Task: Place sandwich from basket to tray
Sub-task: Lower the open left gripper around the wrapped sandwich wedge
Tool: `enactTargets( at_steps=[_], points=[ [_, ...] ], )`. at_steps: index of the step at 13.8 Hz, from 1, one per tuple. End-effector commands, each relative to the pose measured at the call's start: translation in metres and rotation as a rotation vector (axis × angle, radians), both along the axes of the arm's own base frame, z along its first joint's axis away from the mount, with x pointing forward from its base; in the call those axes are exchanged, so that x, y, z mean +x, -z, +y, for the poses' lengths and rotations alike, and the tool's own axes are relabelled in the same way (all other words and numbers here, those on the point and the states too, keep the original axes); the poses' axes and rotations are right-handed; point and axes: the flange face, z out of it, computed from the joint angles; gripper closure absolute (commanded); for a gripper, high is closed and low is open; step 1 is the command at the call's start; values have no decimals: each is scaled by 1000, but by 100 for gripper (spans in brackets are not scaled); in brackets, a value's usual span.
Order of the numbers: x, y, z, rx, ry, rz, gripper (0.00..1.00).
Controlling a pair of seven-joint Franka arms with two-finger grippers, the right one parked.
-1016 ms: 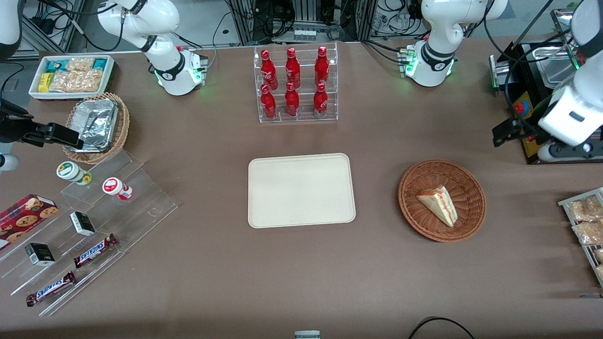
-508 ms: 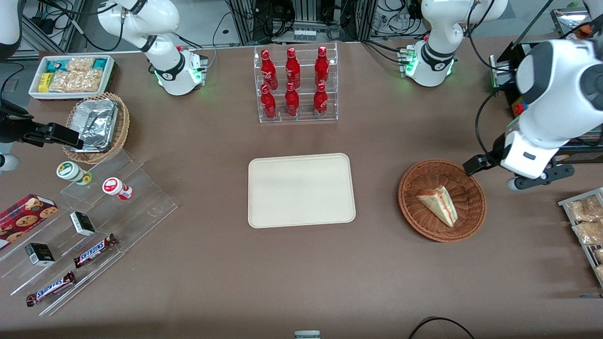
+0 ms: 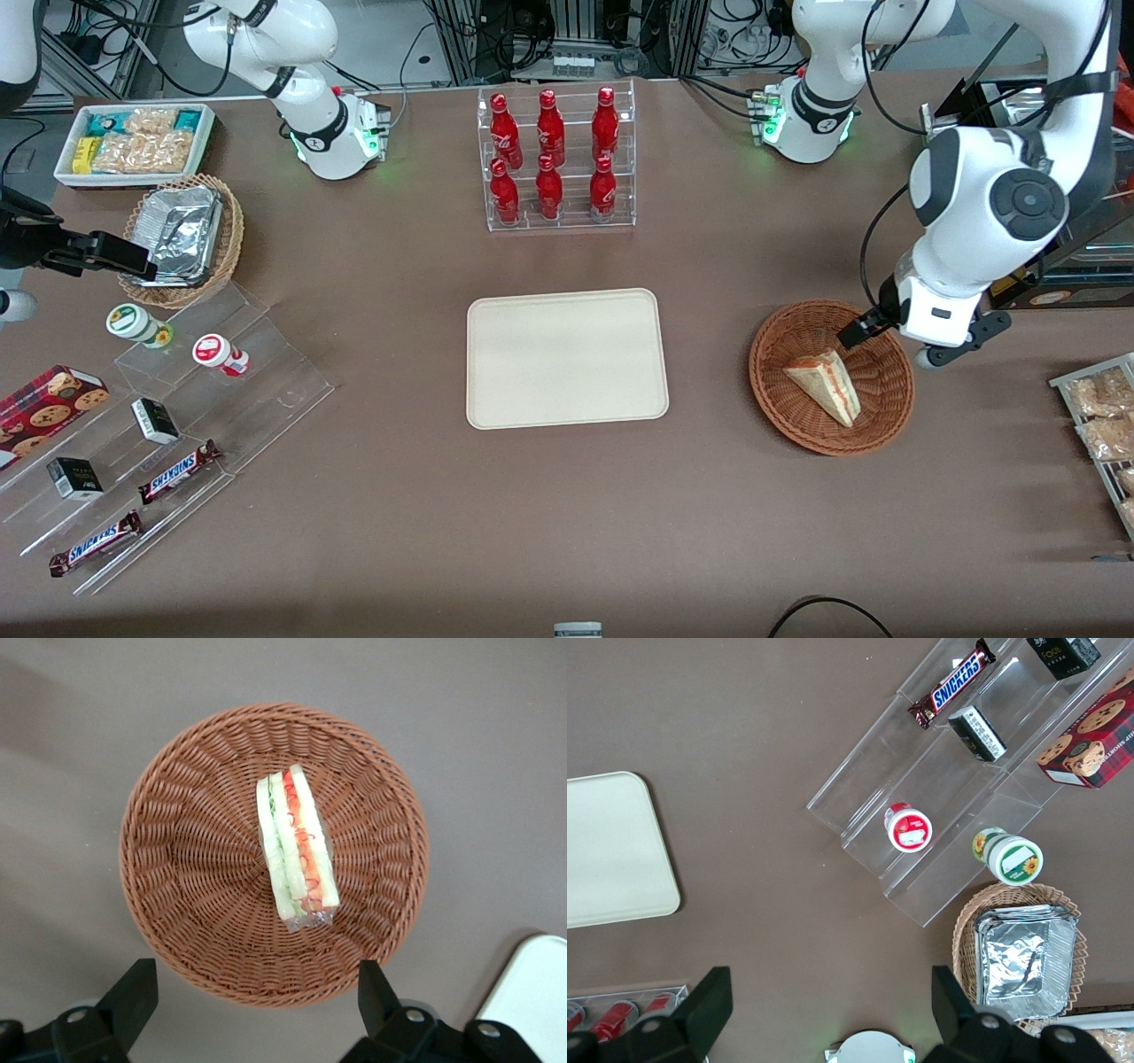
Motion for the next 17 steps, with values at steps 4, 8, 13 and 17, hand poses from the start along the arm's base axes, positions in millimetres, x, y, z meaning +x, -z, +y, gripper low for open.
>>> enactTargets(
  at_steps=[4, 8, 13, 17],
  points=[
    [-4, 48, -15, -16, -113, -50, 0],
    [-4, 70, -16, -16, -112, -37, 0],
    [3, 92, -12, -22, -120, -54, 0],
    [5, 108, -11, -24, -123, -55, 0]
  ],
)
